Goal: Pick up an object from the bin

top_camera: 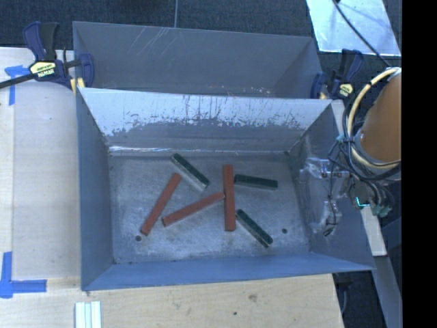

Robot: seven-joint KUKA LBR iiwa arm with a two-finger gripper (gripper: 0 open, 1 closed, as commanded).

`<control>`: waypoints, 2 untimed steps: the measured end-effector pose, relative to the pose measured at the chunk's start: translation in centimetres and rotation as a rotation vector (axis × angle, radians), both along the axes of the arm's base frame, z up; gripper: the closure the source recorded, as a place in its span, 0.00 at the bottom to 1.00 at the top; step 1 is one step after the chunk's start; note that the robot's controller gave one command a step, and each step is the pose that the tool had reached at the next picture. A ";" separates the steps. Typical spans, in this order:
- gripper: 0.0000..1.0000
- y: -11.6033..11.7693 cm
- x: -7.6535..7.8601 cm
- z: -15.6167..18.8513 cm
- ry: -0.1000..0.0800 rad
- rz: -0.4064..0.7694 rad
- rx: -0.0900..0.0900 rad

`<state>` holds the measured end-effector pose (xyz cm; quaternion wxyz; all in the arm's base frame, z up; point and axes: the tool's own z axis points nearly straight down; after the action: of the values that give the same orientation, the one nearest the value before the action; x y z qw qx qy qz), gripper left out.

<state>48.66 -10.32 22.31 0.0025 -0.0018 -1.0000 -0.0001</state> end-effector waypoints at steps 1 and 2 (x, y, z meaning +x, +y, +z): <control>0.00 8.0 2.3 -15.7 -0.001 -0.064 0.002; 0.00 4.8 0.9 -12.2 -0.011 -0.132 -0.002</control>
Offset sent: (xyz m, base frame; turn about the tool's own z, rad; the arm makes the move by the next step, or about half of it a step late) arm 0.0234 0.0772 -0.1531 0.0682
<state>49.55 -5.53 10.12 -0.0028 -0.0675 -0.9977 0.0006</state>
